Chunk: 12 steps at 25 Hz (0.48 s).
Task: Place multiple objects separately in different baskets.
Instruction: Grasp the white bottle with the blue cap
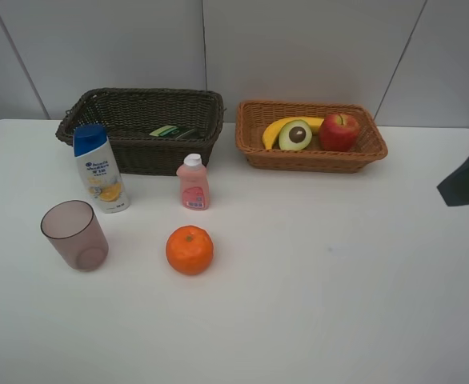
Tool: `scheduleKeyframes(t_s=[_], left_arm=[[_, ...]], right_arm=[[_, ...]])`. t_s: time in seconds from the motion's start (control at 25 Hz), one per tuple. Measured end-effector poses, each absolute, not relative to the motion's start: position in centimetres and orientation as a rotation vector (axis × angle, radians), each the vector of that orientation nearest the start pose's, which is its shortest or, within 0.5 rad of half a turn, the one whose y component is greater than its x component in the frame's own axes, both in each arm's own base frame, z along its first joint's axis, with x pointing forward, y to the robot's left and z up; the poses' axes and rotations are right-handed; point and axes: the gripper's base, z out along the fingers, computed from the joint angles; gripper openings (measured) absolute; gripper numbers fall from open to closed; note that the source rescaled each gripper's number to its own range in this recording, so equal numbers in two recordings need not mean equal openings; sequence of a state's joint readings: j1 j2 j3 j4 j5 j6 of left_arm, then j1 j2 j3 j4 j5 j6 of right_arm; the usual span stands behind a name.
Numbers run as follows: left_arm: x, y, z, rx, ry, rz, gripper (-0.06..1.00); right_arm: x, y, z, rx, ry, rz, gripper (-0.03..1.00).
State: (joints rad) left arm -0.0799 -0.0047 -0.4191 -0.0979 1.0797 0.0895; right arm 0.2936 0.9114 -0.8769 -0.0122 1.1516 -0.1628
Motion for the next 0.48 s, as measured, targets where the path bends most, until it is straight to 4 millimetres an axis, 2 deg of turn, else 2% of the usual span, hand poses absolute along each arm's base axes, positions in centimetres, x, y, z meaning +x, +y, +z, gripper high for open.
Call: scheduleKeyframes(t_s=[0.24, 0.48], left_arm=[[0.1, -0.8, 25.3, 0.182, 2.130, -0.114, 1.00], [0.1, -0.8, 25.3, 0.182, 2.130, -0.114, 1.00]], right_arm=[[9.2, 2.7, 31.4, -0.522, 2.567, 0.049, 0.98], [5.6, 1.6, 30.2, -0.471, 2.462, 0.070, 0.98]])
